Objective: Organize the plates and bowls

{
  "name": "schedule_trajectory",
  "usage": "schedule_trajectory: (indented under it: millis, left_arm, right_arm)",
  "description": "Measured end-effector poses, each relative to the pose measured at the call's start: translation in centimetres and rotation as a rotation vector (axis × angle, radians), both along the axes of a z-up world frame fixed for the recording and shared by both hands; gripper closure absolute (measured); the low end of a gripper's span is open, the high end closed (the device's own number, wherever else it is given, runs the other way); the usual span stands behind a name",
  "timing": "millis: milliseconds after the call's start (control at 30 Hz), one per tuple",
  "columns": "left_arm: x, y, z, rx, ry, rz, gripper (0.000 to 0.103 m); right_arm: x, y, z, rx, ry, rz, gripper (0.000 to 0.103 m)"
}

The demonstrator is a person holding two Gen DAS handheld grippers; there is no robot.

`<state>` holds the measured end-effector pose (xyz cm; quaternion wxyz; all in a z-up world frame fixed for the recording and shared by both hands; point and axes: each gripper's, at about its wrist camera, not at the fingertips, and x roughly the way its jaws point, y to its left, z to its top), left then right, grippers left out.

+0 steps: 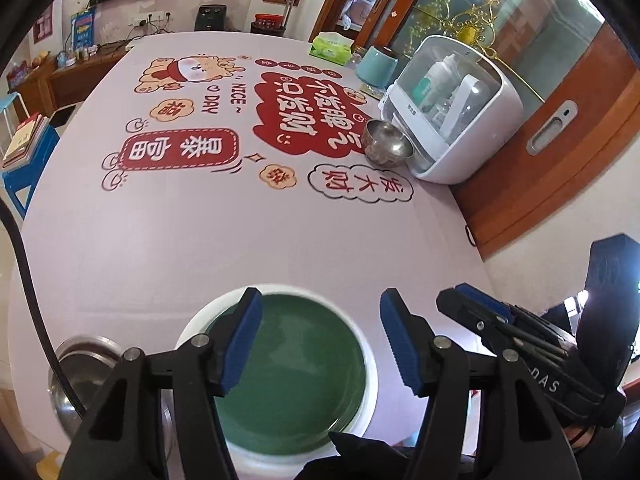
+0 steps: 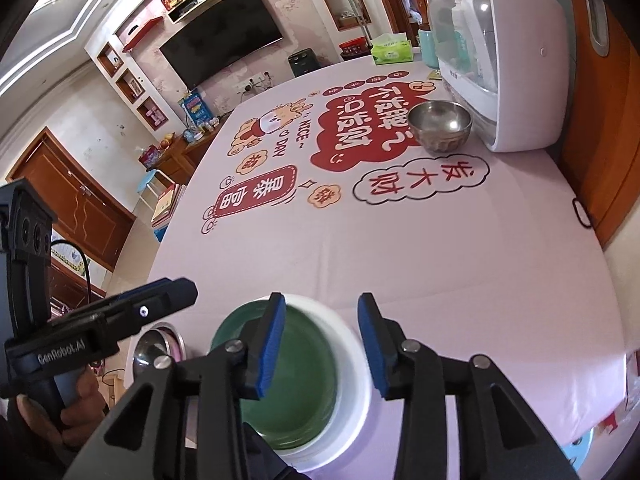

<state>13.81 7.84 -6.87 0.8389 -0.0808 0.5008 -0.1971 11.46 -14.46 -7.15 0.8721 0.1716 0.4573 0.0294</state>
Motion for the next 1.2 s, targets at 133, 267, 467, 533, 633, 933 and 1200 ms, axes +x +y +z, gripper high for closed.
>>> schedule_trajectory:
  millis: [133,267,467,533,633,933,1200]
  left_arm:
    - [1.5,-2.2,0.1,0.018,-0.013,0.013,0.040]
    - [2.9,-4.2,0.6,0.052,-0.032,0.029,0.038]
    - [5.6,-6.8,1.5,0.098,-0.065,0.066,0.036]
    - [6.6,-7.6,1.7,0.110,-0.069,0.078,0.036]
    - [8.4,-8.8,2.1,0.135,-0.072,0.092,0.036]
    - [13.5,-12.5,2.9,0.195,-0.078,0.066,0.035]
    - [18.0,-15.2,2.7,0.211,-0.071,0.033,0.035]
  right_arm:
    - [0.8,-2.3,-0.1,-0.003,-0.009,0.012,0.065]
    - [1.7,-4.9,0.1,-0.027,-0.029,0.008,0.064]
    - [3.4,-8.8,0.7,-0.047,-0.078,-0.015,0.054]
    - [4.2,-10.1,0.8,-0.041,-0.087,-0.027,0.054]
    - [5.5,-11.9,0.8,-0.036,-0.101,-0.058,0.054]
    - [9.9,-15.7,-0.3,-0.019,-0.115,-0.141,0.053]
    - [13.5,-18.0,-2.0,0.025,-0.065,-0.214,0.053]
